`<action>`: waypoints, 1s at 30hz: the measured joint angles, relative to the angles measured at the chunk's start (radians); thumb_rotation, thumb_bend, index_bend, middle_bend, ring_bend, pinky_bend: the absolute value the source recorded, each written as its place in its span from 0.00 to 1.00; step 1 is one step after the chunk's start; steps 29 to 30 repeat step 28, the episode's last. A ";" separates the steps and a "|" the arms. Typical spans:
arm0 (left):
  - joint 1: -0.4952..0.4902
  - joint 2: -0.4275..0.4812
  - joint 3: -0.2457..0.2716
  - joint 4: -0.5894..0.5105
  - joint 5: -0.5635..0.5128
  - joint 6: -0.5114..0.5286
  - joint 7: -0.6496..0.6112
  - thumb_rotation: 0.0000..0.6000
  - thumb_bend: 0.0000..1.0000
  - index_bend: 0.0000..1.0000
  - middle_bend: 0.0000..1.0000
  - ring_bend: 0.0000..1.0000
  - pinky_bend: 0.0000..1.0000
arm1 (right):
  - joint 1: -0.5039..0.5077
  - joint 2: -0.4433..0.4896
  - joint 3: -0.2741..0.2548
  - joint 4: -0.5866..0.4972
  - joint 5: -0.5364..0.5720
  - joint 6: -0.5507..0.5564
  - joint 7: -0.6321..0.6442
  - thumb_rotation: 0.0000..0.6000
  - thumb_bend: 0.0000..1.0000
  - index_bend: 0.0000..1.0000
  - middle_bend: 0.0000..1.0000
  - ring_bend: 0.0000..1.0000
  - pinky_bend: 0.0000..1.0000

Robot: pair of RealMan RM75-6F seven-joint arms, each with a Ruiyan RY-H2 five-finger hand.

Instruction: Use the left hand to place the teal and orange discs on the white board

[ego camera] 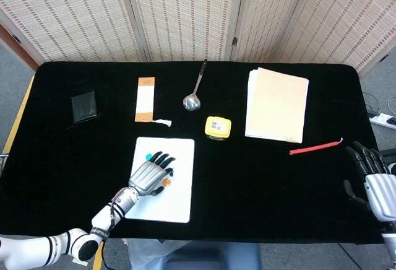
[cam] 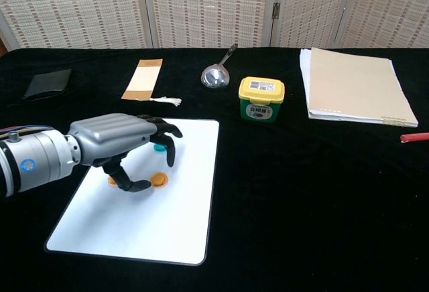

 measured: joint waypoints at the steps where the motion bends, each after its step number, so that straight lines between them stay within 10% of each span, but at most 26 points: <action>1: 0.001 0.004 0.001 -0.007 -0.002 0.005 0.000 1.00 0.39 0.20 0.05 0.00 0.00 | 0.000 0.000 0.000 0.000 0.000 0.001 0.001 1.00 0.53 0.00 0.00 0.00 0.00; 30: 0.425 0.366 0.028 -0.079 0.063 0.581 -0.351 1.00 0.40 0.27 0.06 0.00 0.00 | 0.011 -0.009 -0.007 0.056 0.001 -0.036 0.077 1.00 0.53 0.00 0.00 0.00 0.00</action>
